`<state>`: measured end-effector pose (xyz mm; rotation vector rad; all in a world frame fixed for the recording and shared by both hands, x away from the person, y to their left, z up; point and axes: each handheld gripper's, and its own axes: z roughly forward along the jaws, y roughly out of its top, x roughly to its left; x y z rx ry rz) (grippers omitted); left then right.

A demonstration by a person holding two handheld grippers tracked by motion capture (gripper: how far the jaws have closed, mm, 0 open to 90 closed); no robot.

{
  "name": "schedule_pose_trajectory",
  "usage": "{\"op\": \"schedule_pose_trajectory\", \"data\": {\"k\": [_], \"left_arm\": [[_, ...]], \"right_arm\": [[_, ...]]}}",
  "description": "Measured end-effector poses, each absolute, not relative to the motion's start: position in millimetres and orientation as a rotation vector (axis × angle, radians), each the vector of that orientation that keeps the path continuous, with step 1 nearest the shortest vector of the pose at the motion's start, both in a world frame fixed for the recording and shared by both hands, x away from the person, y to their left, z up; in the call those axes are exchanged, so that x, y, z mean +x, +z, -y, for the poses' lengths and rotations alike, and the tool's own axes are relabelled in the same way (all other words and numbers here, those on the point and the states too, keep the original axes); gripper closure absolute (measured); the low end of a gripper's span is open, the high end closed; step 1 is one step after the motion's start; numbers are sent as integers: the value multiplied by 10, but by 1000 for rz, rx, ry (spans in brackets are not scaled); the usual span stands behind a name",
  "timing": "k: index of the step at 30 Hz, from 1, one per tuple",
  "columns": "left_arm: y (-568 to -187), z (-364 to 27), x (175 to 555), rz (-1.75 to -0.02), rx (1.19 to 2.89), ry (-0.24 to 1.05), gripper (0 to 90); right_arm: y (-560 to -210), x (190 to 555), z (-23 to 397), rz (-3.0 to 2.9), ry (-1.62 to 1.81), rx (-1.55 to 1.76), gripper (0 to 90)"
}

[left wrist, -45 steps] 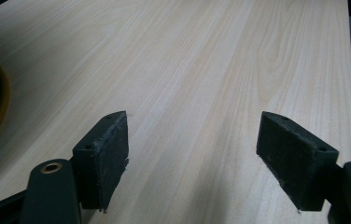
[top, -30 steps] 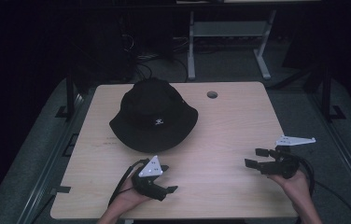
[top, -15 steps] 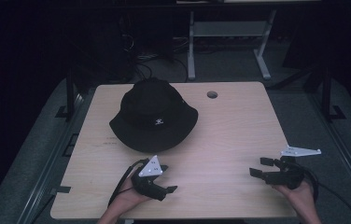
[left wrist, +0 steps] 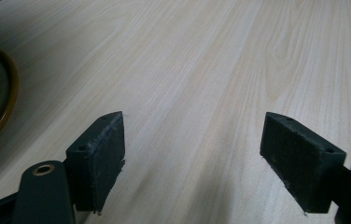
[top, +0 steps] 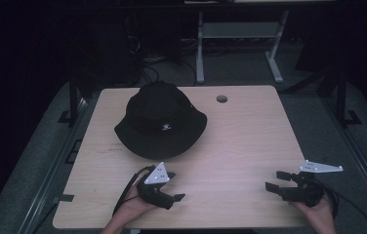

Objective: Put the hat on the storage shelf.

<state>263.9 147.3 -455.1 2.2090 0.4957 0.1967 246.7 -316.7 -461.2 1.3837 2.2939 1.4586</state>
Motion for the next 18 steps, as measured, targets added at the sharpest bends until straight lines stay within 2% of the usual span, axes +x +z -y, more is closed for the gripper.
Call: {"op": "schedule_pose_trajectory", "data": {"k": [18], "left_arm": [[-4552,-1462,2656,-510,2205,199,218]], "right_arm": [[-4659,2219,3219,-2207,1530,1370,184]]}}
